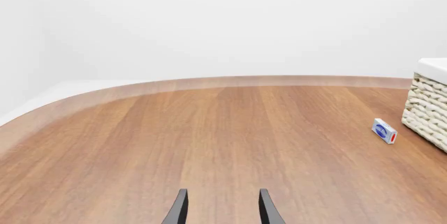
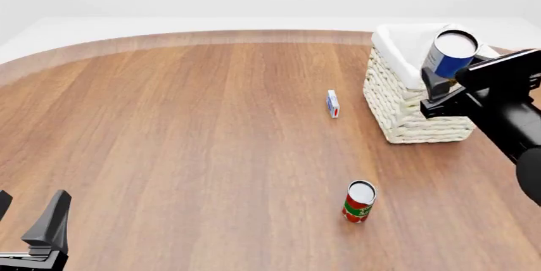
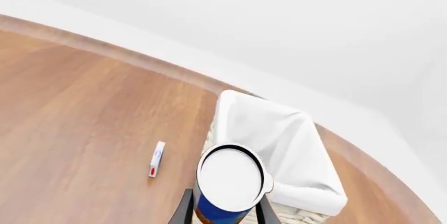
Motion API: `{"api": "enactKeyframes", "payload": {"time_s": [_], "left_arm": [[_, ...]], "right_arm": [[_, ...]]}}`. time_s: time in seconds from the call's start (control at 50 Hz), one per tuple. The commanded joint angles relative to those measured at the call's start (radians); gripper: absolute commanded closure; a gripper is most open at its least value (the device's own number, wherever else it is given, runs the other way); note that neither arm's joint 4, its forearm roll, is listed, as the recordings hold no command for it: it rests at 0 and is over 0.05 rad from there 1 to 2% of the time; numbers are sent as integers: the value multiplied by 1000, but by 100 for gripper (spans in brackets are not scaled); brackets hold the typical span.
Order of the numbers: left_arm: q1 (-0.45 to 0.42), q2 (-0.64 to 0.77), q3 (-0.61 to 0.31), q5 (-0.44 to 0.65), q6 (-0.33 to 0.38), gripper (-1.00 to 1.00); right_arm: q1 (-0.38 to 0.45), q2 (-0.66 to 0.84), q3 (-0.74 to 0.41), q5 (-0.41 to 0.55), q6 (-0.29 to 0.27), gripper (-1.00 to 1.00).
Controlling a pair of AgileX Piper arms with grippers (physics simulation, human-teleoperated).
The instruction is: Pick up the alphabet soup and the cream cheese box, and put them in the basket.
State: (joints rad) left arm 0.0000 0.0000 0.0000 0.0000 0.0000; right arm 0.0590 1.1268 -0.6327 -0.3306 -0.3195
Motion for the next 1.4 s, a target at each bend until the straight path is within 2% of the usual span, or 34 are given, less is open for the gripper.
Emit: {"api": "enactKeyframes", "payload": {"time_s": [0.02,0.22,0.64,0.94,1.4], "left_arm": [[0,0,0,0,0,-100],[0,0,0,0,0,-100],[0,0,0,0,0,-100],[0,0,0,0,0,-100],[0,0,0,0,0,-100]], "right_arm": [[-13,71,-127,31,-11,100],[-15,143,-206,41,-18,100],[-76,314,-396,60,-29,100],[-94,432,-553,111,-43,100],[-140,519,-656,160,-18,100]]}}
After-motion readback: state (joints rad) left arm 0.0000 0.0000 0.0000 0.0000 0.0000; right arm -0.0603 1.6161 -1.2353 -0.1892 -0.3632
